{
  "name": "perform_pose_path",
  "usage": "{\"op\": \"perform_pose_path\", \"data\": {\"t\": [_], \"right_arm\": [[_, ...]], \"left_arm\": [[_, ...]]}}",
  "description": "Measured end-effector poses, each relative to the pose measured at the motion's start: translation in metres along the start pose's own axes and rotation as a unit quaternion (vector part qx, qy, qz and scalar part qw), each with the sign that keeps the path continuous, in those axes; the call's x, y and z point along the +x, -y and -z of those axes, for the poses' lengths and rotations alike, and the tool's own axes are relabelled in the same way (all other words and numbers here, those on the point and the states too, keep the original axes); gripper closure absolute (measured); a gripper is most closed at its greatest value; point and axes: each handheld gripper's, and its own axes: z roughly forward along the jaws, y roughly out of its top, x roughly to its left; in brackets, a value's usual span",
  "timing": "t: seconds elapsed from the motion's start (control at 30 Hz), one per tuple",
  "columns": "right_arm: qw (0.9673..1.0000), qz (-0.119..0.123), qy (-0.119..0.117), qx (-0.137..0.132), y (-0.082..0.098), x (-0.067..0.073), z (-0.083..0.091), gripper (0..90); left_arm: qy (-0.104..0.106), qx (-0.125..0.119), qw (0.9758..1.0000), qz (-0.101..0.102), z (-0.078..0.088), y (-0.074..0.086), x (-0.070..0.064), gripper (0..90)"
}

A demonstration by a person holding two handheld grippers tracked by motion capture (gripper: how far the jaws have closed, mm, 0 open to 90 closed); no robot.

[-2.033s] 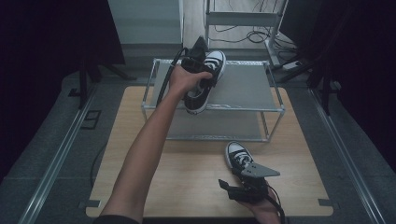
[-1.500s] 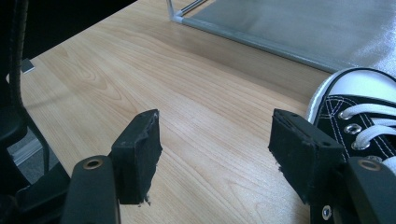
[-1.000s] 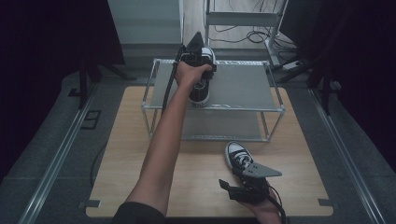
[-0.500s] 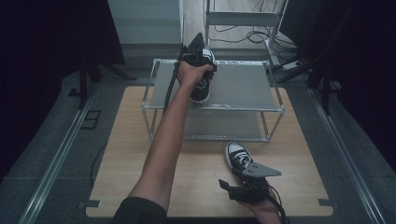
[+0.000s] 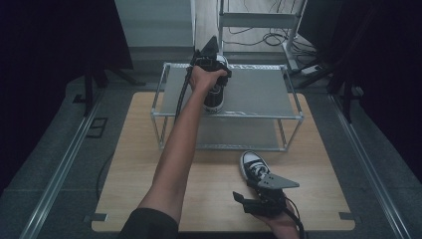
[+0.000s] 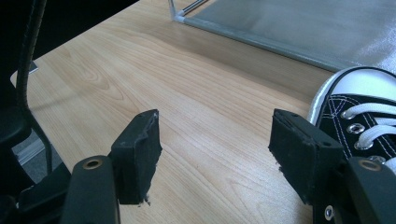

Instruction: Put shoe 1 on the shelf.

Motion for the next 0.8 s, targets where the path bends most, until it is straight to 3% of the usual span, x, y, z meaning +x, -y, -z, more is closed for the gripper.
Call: {"op": "perform_pose_path", "data": {"t": [0.57, 0.67, 0.7, 0.8], "right_arm": [[1.0000, 0.002, 0.002, -0.002, -0.0005, -0.0003, 0.0015, 33.3], [1.0000, 0.003, 0.001, -0.002, -0.0005, 0.0000, 0.0012, 33.2], [1.0000, 0.003, 0.001, -0.002, -0.0005, 0.0000, 0.0013, 33.2], [1.0000, 0.002, 0.001, -0.002, -0.0006, -0.0002, 0.0015, 33.2]], "left_arm": [[0.009, 0.018, 0.9997, 0.011, -0.0080, -0.0034, 0.0032, 12.1], [0.015, 0.013, 0.9996, 0.019, -0.0068, -0.0031, 0.0034, 10.7], [0.018, -0.006, 0.9995, 0.026, -0.0034, -0.0030, 0.0023, 10.0], [0.018, -0.011, 0.9994, 0.026, -0.0019, -0.0030, 0.0012, 9.1]]}}
